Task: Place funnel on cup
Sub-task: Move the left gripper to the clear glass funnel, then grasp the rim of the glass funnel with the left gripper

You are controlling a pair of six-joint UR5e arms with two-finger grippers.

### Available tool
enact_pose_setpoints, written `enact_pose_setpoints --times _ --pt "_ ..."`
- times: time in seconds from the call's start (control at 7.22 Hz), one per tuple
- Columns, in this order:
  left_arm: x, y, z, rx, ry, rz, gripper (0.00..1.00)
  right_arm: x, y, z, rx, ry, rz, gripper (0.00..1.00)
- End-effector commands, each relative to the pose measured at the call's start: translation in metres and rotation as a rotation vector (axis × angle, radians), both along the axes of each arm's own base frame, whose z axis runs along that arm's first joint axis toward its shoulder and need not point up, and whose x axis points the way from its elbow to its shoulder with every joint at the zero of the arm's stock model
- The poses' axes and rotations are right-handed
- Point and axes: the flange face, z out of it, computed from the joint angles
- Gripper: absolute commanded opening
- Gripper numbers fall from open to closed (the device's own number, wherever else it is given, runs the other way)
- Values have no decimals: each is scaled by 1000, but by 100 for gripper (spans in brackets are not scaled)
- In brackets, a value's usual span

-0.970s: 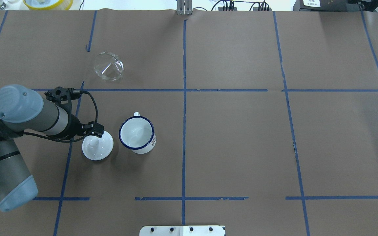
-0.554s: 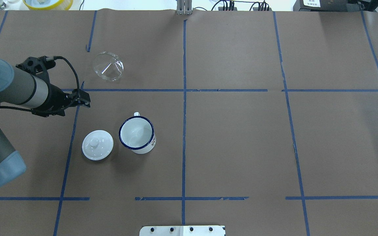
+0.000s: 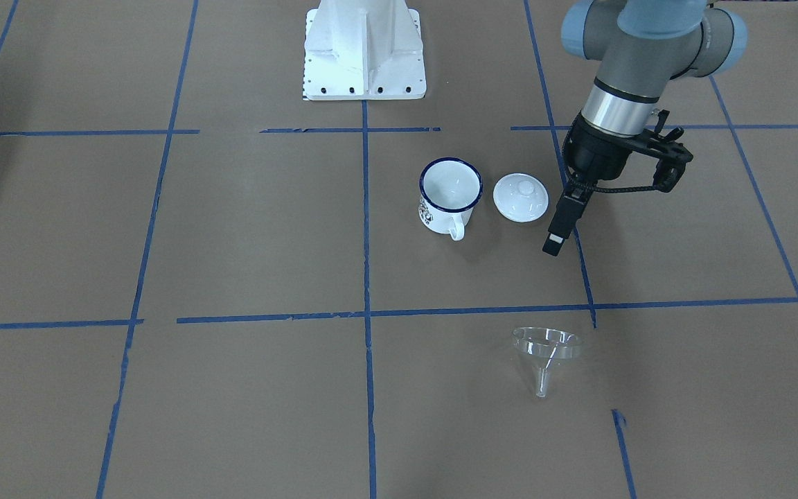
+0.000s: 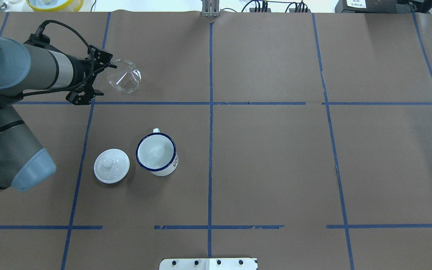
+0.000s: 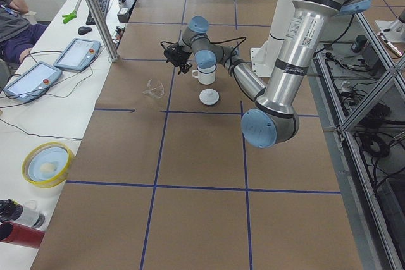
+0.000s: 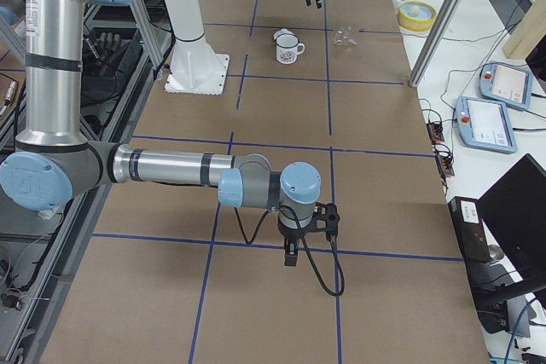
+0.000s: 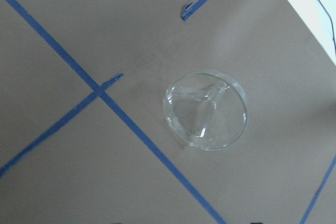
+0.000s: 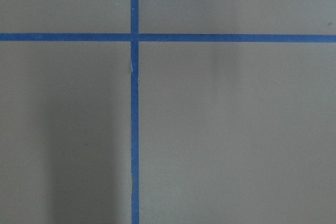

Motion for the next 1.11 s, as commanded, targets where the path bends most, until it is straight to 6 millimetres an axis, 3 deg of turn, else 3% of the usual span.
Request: enact_pose_setpoints --times 0.0,0.42,0.69,0.97 --pt "20 -37 25 -63 169 -207 86 0 0 0 0 0 0 100" --pt "45 -93 73 -70 181 -330 86 0 0 0 0 0 0 100" --pt "51 -100 100 -68 176 -336 86 0 0 1 -1 0 0 100" --pt "54 -101 104 -64 176 -329 86 0 0 0 0 0 0 100"
